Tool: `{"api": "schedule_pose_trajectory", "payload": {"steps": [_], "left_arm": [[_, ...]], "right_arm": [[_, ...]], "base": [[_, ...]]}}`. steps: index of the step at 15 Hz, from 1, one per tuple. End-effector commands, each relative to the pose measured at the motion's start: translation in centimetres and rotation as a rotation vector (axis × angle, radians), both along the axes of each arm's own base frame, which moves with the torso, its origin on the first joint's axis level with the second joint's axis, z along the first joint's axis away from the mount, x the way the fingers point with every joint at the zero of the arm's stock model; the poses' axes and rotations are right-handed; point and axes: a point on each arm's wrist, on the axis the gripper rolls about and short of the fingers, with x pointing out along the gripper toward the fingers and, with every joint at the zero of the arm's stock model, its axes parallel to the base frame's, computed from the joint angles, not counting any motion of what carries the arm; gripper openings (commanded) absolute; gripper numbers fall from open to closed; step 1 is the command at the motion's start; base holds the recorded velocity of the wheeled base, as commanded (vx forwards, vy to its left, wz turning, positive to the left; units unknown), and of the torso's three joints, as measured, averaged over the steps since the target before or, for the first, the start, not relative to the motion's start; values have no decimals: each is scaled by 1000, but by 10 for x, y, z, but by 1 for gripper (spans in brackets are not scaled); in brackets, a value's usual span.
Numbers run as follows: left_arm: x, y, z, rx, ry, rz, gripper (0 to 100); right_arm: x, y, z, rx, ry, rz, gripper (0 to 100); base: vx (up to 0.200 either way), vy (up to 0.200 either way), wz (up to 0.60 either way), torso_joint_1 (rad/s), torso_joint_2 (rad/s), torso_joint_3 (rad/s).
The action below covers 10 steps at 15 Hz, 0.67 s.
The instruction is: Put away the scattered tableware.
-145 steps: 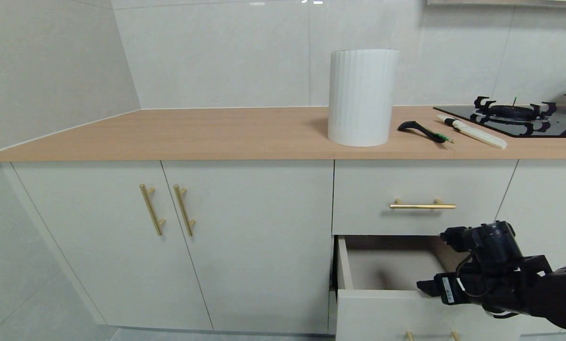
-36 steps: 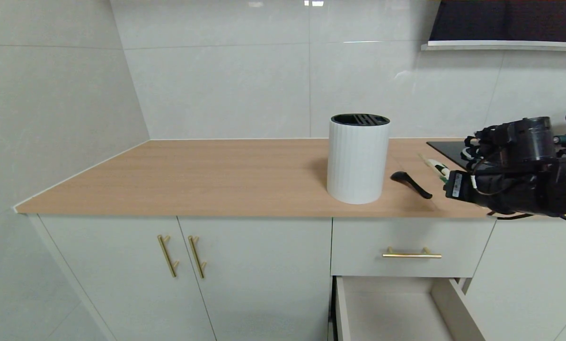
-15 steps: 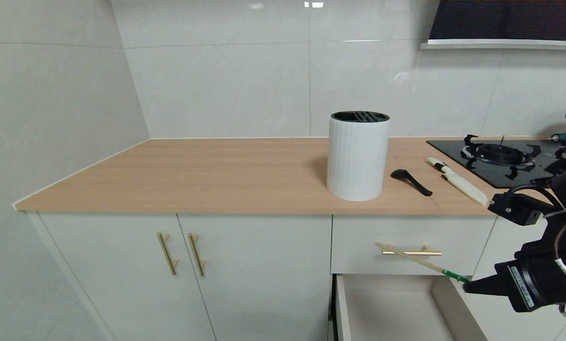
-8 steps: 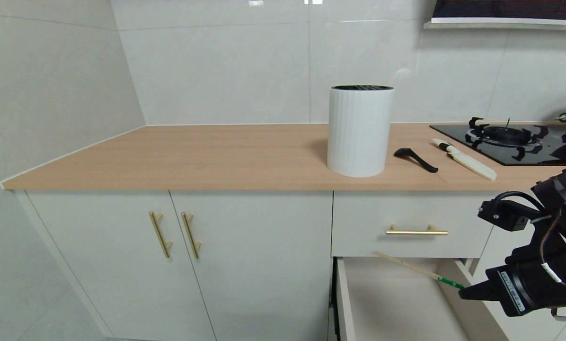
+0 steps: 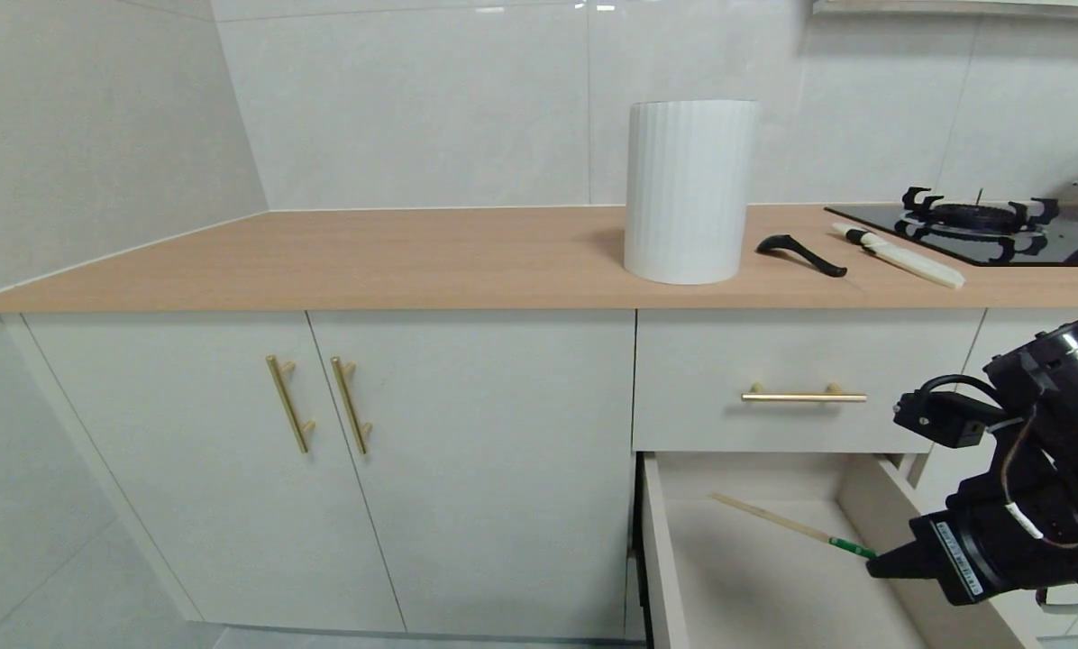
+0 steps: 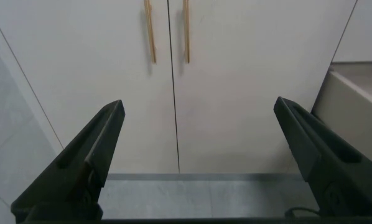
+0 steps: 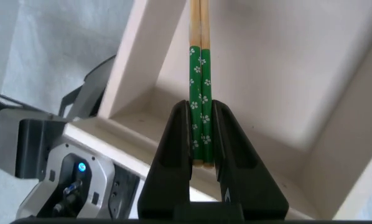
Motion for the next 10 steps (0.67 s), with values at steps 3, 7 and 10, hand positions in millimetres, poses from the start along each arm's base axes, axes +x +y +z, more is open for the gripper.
{"api": "schedule_pose_trajectory", "payload": {"steps": [3,7,10], "left_arm": [[0,0,0,0,0,0,100],[0,0,0,0,0,0,100],[0,0,0,0,0,0,100]], "right_arm": [[8,3,-9,-14,37,1,0],[32,12,-31,-27,77,-9,0],[52,20,-56,-19,121,-55,0]], "base": [[0,0,0,-13,54,26],[0,0,0,0,0,0],[0,0,0,0,0,0]]}}
